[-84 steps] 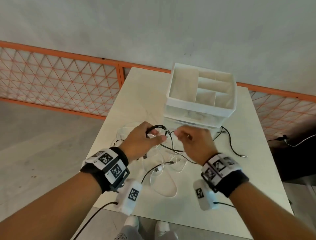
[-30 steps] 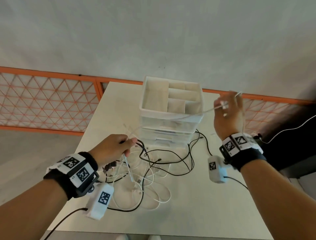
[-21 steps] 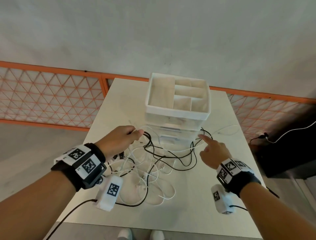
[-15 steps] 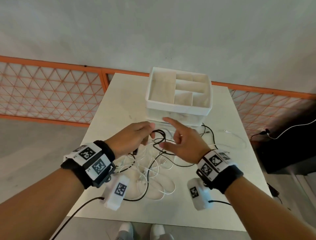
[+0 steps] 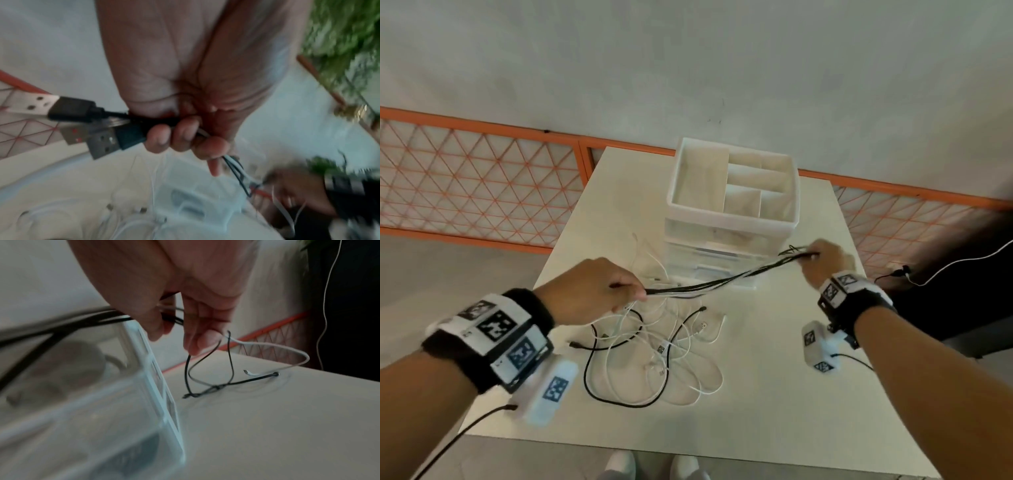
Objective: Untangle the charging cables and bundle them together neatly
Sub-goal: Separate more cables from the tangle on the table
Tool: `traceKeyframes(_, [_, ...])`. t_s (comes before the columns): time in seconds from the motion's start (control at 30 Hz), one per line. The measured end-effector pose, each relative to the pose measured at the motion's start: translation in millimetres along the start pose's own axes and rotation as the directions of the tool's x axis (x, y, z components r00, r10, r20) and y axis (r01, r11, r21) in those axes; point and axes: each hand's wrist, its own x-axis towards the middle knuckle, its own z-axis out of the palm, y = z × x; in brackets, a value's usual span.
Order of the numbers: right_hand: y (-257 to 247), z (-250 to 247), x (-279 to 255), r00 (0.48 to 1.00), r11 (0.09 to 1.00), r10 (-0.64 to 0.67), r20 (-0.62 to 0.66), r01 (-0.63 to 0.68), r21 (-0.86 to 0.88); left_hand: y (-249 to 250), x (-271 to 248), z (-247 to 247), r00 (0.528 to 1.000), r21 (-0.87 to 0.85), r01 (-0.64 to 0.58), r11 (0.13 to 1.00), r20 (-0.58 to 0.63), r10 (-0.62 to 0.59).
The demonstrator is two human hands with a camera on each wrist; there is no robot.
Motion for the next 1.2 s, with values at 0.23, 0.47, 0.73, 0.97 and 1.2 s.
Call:
traceKeyframes(0.23, [8.7,7.0,4.2,0.985,0.998,-0.05,0.166,0.043,0.046,10.5,32.0,50.0,0.992,0.102,0.06,0.993,-0.116,-0.048])
traceKeyframes(0.47, [18.4,70.8,-64.7,0.922,0.977,-0.144,0.361,0.191,-0.098,12.6,37.9,56.4,0.986,0.029,0.134,0.991,-0.101,-0.131])
traceKeyframes(0.73, [-21.5,136.5,-152.5,0.526,0.729,-0.35,0.775,0.673,-0.127,24.7,33.9,35.3,0.97,-0.253,0.111,0.961,-0.181,-0.16])
traceKeyframes(0.97, [-74.8,69.4,-116.4,0.646,0.817,-0.558,0.521,0.539,0.205,20.3,16.2,51.1,0.995,-0.313,0.039,0.949,-0.078,-0.067])
traceKeyframes(1.2, [-98.5,-6.6,-96.0,0.728,0.781,-0.619,0.294,0.532,0.326,27.9,26.9,53.9,0.977,-0.492,-0.049,0.869,-0.203,-0.06])
